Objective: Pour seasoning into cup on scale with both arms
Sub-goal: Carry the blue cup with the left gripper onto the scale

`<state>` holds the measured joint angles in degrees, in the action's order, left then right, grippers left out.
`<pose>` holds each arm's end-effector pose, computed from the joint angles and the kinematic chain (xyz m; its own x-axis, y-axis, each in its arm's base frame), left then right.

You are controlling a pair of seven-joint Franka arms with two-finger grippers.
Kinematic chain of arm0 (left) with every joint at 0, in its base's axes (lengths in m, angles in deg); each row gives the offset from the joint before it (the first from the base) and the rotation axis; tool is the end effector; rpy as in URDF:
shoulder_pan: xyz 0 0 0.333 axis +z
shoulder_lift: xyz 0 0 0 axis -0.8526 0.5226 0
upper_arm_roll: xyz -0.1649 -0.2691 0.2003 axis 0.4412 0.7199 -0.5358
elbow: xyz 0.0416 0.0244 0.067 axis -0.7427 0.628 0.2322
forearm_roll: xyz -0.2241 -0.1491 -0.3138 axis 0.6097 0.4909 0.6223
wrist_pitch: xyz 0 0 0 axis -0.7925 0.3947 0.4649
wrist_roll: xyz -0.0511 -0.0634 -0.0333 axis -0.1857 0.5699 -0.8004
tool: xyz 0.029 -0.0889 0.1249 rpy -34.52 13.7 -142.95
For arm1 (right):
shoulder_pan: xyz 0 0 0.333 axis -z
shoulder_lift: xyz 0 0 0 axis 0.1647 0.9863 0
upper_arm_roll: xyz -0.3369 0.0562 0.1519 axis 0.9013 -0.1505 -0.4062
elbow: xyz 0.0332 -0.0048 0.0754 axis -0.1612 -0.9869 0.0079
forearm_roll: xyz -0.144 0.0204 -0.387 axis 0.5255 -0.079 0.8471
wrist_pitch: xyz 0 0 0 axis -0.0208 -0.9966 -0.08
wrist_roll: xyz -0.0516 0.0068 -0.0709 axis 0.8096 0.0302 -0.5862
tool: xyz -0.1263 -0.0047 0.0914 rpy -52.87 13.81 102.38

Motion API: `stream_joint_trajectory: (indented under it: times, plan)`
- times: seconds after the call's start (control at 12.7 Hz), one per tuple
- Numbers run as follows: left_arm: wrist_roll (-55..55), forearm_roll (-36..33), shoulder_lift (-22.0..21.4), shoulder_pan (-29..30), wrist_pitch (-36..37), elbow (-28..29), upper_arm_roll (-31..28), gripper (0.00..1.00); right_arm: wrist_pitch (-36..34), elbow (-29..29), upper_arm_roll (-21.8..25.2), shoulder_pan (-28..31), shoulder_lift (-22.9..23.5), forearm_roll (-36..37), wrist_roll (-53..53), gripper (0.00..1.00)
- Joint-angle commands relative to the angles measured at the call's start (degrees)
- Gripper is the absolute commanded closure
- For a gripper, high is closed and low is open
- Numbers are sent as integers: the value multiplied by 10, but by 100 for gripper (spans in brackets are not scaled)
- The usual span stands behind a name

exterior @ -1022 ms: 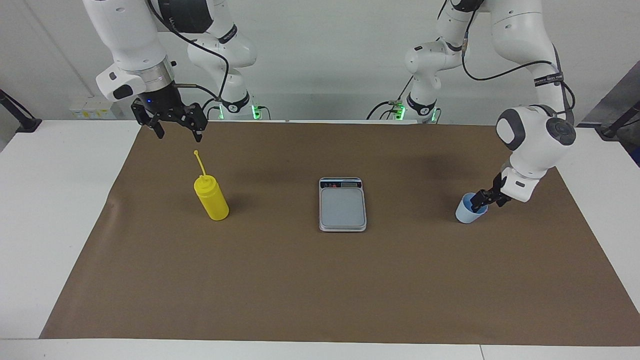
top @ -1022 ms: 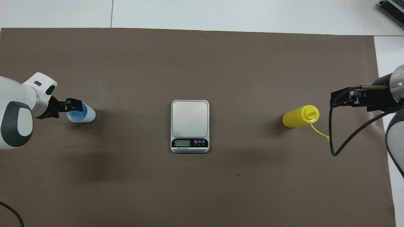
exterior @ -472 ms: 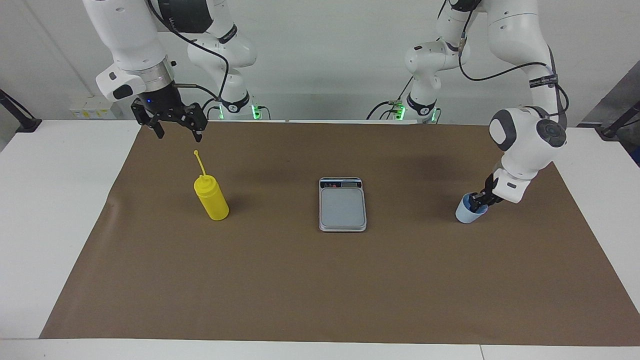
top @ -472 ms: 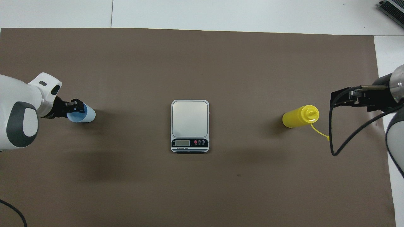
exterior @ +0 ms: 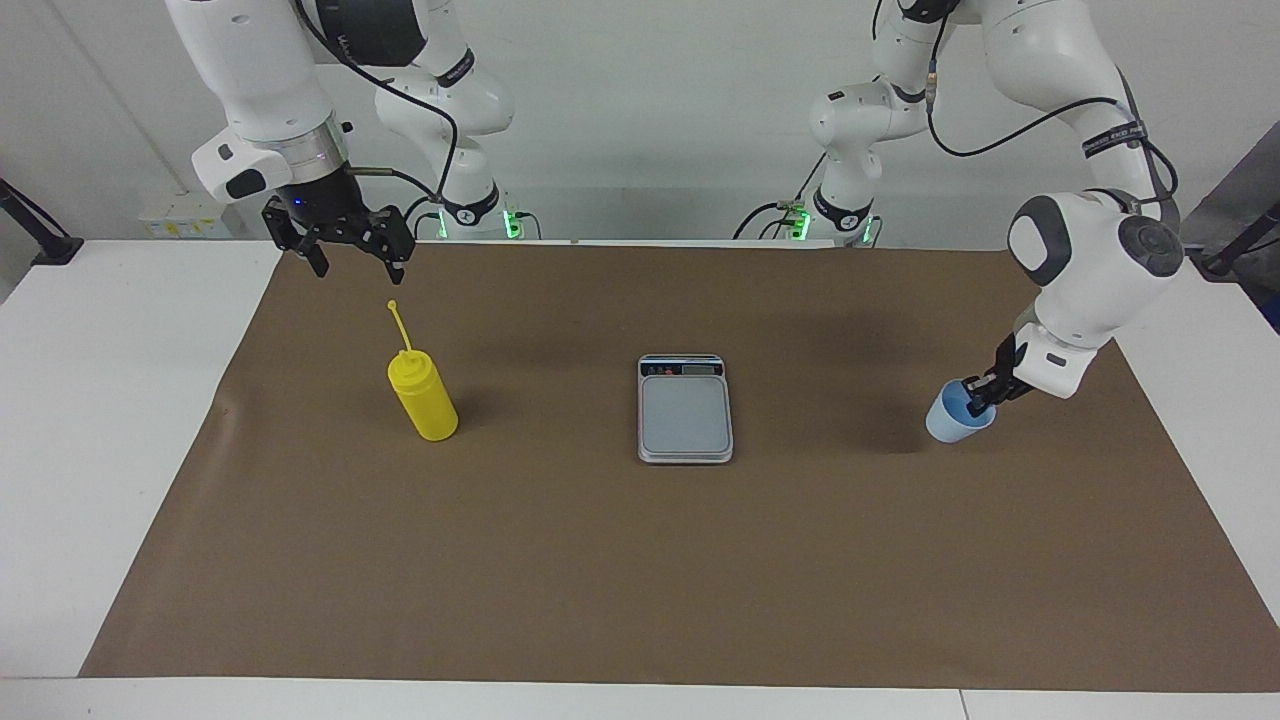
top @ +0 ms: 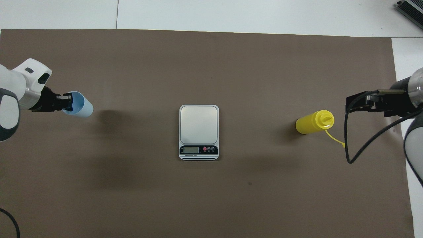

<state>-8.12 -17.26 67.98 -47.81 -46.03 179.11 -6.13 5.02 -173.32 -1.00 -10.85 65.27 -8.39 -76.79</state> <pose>0.6370 0.0106 0.4267 0.9860 0.1670 0.0002 0.1667 -0.9841 0.0614 0.5714 0.0256 0.6297 0.9931 -0.1169 0.0054 -0.1170 -0.9929 0.0194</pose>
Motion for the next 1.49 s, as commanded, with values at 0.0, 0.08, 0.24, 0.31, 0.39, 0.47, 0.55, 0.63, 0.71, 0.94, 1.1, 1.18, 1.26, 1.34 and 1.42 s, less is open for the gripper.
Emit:
stream_joint_trajectory:
  times: [0.0,0.08,0.24,0.31,0.39,0.47,0.55,0.63,0.71,0.94,1.1,1.18,1.26,1.34,1.42]
  plan:
    - [-4,5,4,-36,24,-41,-3,100,0,-8,-3,8,-8,-13,15,0]
    - [2,6,4,-54,25,-51,-3,100,2,-8,-3,9,-8,-13,15,0]
    - [41,2,3,-93,23,-60,-3,100,2,-8,-3,9,-8,-13,15,0]
    - [75,0,3,-121,21,-62,-3,100,1,-8,-3,9,-8,-13,15,0]
    - [112,-6,3,-150,18,-62,-4,100,0,-8,-3,8,-8,-13,15,0]
    - [153,-18,3,-177,14,-61,-3,100,0,-8,-3,9,-8,-13,15,0]
    - [193,-27,1,-206,12,-61,-3,100,-1,-8,-3,9,-8,-13,15,0]
    - [224,-32,-1,-231,4,-55,-3,100,-1,-8,-3,9,-8,-13,15,0]
    - [247,-32,-3,-251,1,-53,-3,100,-1,-9,-3,9,-8,-13,15,0]
    - [296,-32,-4,-305,-4,-49,-3,100,-1,-8,-3,8,-8,-13,15,0]
    - [321,-32,-4,-325,-37,-31,-3,100,-1,-8,-3,8,-8,-13,15,0]
    - [323,-32,-5,-331,-42,-21,-3,100,-1,-9,-3,8,-8,-13,15,0]
    - [331,-32,2,-340,-49,-18,-3,100,-1,-9,-3,8,-8,-13,15,0]
    - [345,-32,6,-347,-58,-18,-3,100,-1,-9,-3,8,-8,-13,15,0]
    - [348,-33,17,-354,-64,-16,-3,100,-1,-9,-3,8,-8,-13,15,0]
